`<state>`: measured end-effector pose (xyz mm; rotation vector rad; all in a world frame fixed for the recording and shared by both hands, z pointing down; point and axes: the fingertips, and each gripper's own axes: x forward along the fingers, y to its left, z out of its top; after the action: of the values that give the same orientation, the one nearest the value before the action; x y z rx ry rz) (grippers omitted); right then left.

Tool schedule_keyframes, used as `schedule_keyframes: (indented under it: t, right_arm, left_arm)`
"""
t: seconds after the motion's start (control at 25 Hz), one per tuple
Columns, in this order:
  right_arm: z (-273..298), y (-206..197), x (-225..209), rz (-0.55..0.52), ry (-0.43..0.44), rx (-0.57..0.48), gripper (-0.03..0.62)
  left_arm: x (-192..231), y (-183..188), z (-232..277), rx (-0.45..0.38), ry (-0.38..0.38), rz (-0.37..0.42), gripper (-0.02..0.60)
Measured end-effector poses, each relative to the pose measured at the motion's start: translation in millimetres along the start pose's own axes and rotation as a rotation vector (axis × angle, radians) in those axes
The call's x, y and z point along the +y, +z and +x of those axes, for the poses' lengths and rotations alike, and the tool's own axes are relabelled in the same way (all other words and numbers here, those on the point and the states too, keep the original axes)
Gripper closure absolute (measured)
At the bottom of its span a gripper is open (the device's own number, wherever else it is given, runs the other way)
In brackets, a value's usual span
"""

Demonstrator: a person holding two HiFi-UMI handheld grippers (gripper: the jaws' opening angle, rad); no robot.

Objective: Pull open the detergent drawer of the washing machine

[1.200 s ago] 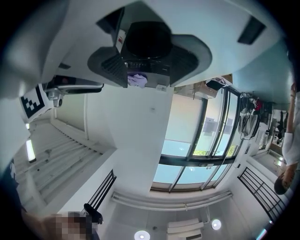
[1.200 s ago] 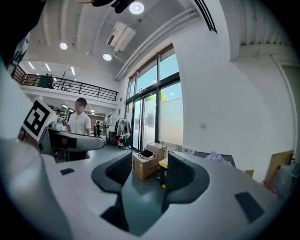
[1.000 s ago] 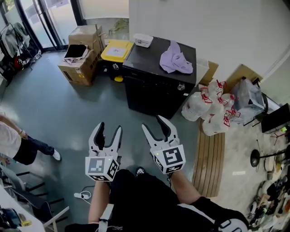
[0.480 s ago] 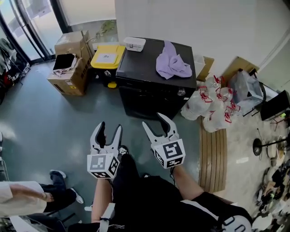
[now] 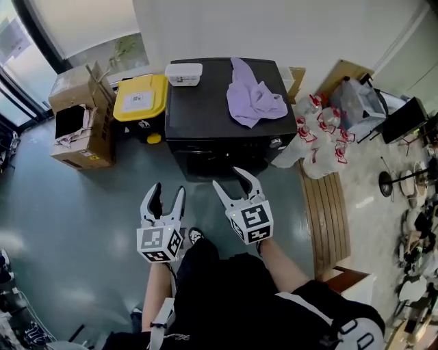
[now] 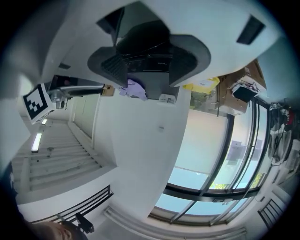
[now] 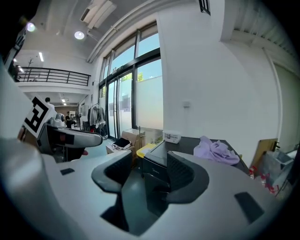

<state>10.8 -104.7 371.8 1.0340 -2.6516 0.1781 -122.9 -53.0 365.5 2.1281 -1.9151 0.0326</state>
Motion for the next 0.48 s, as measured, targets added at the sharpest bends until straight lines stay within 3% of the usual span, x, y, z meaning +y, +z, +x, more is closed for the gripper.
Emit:
schedule_keyframes:
  t: [0.24,0.48]
  right_arm:
    - [69,-23,-5,0.036,-0.070,0.074,0.353]
    - [108,-72,-14,0.085,-0.118,0.168,0.355]
  left_arm:
    - [53,-24,54,0.085,-0.079,-0.005,0.313]
    - [75,-68,91,0.185,-0.151,-0.016,0.313]
